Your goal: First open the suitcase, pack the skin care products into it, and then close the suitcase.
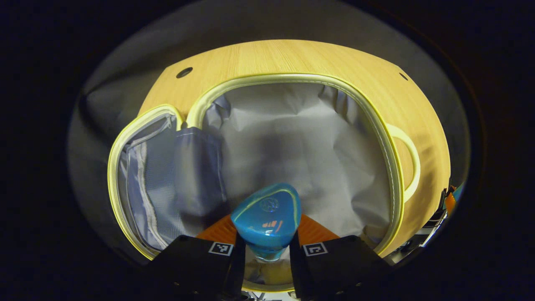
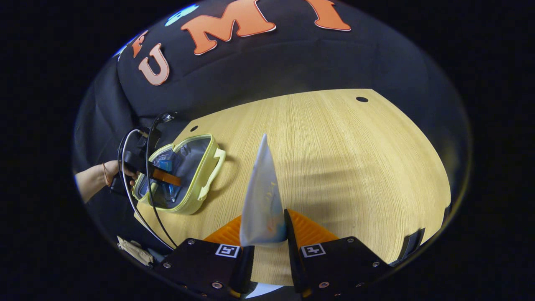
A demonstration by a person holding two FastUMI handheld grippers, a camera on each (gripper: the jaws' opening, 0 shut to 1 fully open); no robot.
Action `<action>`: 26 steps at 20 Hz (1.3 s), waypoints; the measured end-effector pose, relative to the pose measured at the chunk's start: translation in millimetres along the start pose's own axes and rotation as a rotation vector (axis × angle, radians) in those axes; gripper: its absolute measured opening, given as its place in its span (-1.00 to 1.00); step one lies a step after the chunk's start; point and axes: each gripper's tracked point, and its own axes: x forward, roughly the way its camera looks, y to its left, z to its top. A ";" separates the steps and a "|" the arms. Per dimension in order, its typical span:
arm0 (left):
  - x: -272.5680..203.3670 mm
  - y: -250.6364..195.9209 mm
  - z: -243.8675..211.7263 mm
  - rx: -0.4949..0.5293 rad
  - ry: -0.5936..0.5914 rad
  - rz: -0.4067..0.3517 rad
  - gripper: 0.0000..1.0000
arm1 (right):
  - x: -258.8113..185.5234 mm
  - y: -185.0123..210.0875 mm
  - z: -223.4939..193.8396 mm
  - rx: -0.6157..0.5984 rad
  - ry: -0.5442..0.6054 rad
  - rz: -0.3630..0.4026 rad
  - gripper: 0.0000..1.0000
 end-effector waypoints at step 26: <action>-256.3 105.6 -18.8 -0.096 -0.574 -0.203 0.96 | 12.8 216.4 106.4 -0.204 0.026 0.119 -0.21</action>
